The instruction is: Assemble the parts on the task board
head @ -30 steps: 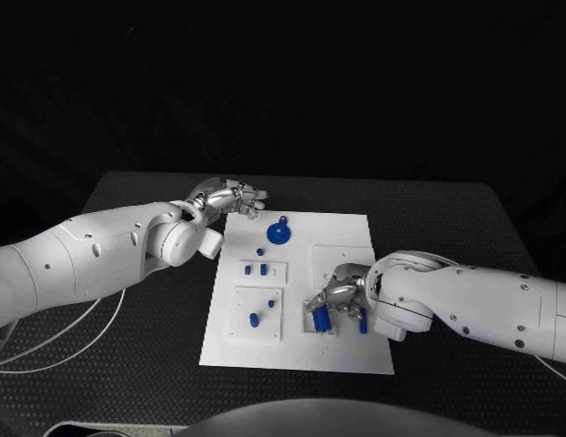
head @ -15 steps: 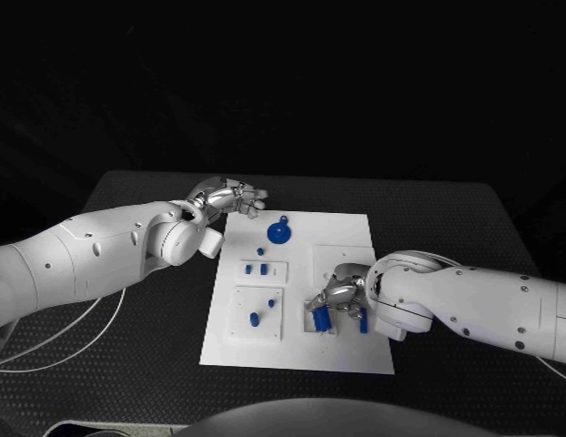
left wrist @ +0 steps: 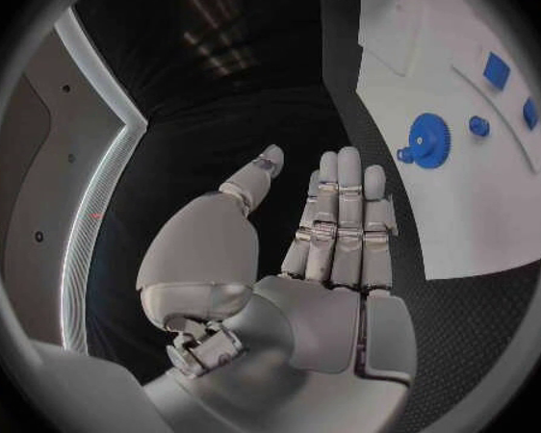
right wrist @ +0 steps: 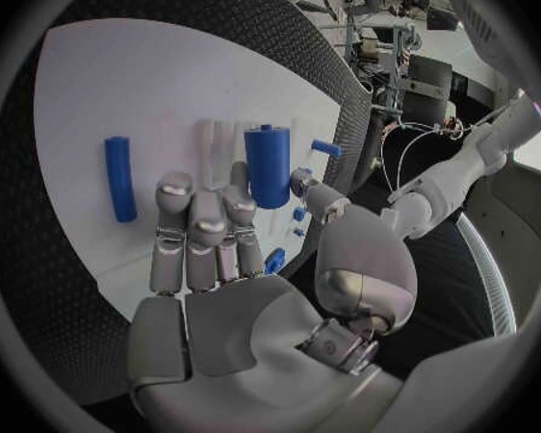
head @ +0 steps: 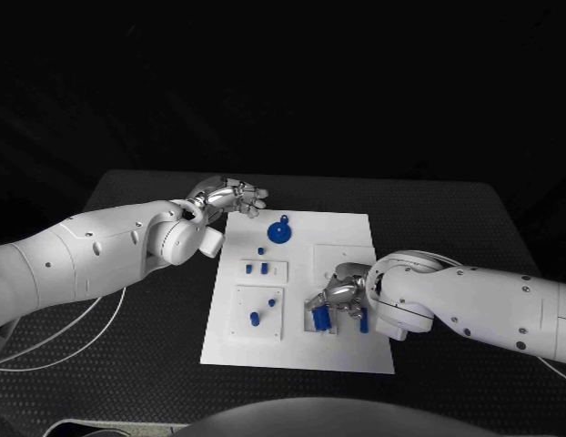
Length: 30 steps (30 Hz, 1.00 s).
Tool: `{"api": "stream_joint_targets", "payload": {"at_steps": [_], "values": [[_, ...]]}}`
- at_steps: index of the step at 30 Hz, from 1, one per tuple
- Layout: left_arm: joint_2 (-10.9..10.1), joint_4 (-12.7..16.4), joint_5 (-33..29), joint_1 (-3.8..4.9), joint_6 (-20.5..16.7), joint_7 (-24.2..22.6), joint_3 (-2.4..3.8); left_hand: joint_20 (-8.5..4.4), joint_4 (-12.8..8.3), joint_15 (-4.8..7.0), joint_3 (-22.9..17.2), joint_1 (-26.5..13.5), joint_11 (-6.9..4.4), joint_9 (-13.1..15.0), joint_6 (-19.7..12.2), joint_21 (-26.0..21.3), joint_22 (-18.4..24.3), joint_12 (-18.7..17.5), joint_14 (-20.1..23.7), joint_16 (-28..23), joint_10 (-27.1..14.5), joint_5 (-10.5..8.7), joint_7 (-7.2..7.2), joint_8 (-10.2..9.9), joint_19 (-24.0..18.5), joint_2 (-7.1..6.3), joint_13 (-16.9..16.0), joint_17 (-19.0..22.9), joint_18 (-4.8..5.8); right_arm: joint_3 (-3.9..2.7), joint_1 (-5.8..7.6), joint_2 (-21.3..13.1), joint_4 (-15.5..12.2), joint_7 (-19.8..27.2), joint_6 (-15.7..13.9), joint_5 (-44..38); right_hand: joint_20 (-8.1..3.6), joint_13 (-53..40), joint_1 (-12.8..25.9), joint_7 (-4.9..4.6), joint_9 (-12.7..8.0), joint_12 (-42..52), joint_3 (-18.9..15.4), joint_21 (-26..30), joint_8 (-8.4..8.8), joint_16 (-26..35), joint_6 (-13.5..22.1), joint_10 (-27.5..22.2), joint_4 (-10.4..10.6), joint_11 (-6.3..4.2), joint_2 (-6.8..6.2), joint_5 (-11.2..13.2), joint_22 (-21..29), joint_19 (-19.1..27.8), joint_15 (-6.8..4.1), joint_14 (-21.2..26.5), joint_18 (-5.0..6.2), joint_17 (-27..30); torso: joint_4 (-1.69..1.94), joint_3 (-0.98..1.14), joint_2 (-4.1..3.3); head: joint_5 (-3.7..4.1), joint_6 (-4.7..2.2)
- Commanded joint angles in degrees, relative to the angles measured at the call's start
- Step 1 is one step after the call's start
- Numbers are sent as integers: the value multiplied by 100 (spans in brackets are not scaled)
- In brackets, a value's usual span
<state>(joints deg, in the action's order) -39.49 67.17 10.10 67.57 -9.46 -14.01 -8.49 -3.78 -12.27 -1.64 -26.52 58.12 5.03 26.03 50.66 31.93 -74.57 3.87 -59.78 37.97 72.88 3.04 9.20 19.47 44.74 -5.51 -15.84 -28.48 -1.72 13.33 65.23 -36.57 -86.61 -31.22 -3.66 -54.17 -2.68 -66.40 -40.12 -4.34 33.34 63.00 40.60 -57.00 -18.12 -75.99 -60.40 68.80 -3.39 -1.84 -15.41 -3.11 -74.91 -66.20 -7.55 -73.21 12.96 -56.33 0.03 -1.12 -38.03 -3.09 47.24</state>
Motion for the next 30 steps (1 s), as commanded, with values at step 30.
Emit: {"api": "stream_joint_targets", "payload": {"at_steps": [30], "values": [[7, -17, -28, 9, 74, -34, 5, 4, 61, -32, 2, -48, 0, -12, -57, -44, -16, 8, -20, -50, -29, 18, -4, 10, 24, -3, -6, -22, -5, -33, 49, -412, -211, 732, -293, 295, -63, -25, -375, -33, 47, -34, -129, -27, 61, 76, 122, -50, -189, 13, 81, 27, 11, 67, -15, 28, 204, -46, -6, 7, 1, 13, -41]]}}
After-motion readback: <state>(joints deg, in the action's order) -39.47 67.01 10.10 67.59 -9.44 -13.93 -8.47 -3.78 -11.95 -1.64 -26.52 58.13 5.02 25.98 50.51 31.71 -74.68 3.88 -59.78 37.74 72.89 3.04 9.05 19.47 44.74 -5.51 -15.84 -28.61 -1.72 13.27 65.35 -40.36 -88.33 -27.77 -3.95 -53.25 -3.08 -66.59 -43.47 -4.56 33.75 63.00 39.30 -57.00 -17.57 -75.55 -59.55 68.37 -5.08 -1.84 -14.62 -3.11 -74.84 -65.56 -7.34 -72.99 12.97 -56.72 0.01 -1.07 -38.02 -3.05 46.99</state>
